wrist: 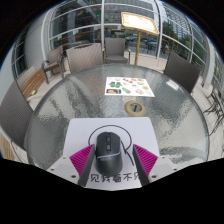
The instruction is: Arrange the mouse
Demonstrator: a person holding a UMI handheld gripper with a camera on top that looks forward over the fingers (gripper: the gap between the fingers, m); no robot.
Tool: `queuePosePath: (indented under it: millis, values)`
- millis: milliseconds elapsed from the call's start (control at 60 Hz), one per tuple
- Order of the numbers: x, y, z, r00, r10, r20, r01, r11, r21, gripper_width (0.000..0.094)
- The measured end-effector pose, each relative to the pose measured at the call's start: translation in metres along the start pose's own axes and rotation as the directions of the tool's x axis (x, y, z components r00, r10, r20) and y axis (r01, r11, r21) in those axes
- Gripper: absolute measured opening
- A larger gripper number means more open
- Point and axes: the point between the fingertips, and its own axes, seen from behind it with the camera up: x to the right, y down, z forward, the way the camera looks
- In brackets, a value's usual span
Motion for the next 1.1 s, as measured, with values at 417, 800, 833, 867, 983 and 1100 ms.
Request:
queuePosePath:
  millis: [417,800,833,867,983,1100]
  values:
    - [0.024,-0.069,-0.189,1.0,-0.012,0.018,0.008,0.975,0.221,0.0842]
    - [0.053,0.011,-0.293,1.0,-0.024,0.017,0.019,0.97,0.243,0.0844]
    - [0.056,0.018,-0.297,1.0,-0.022,0.016,0.018,0.971,0.238,0.0844]
    - [0.058,0.027,-0.301,1.0,-0.016,0.018,0.011,0.972,0.234,0.0844]
    - [0.061,0.043,-0.311,1.0,0.002,0.03,-0.009,0.973,0.231,0.0843]
    - [0.064,0.053,-0.315,1.0,0.01,0.028,-0.017,0.972,0.233,0.0845]
